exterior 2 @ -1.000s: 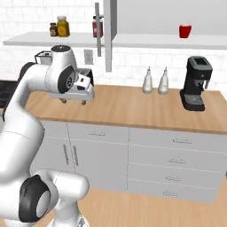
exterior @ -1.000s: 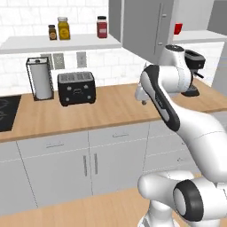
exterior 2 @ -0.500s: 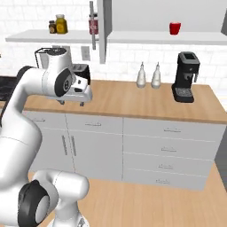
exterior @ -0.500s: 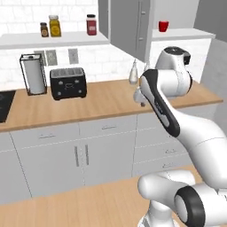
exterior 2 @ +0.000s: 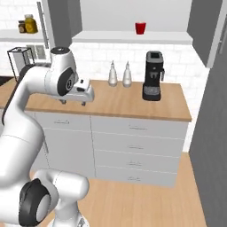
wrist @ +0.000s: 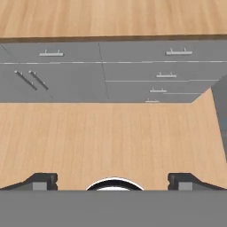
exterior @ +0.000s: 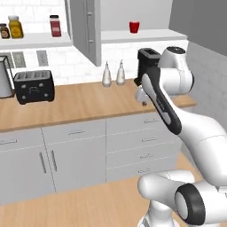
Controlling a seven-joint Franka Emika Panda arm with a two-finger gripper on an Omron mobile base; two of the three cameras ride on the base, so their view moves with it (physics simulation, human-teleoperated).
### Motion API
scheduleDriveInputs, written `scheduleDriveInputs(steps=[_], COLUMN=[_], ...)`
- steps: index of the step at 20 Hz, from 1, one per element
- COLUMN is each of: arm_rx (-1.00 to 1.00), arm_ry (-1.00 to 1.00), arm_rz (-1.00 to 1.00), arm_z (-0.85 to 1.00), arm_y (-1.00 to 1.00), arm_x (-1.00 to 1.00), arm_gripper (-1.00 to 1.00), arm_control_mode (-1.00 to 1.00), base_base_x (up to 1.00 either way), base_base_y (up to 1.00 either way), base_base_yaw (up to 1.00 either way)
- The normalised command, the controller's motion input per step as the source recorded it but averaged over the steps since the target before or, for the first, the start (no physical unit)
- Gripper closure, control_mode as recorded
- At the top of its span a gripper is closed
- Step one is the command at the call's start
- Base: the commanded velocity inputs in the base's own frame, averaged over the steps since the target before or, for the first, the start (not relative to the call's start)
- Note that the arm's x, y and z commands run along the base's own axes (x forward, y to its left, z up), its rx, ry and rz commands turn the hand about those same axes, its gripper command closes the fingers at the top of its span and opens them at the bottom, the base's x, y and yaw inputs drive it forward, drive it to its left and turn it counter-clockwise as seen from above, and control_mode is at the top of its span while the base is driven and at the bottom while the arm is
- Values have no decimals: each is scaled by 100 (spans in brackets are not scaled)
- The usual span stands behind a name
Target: Gather all objects into one cabinet and sort the glasses and bowls to opposite sides.
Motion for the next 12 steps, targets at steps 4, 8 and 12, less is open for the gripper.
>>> scheduleDriveInputs(steps=[4, 8, 12], arm_rx=[0, 0, 0], arm_ry=[0, 0, 0], arm_rz=[0, 0, 0], arm_z=[0, 0, 0], arm_y=[0, 0, 0], arm_x=[0, 0, 0], arm_gripper=[-100, -100, -100], arm_control_mode=[100, 100, 100], base_base_x=[81, 96, 100], base_base_y=[-38, -71, -33], base_base_yaw=[0, 0, 0])
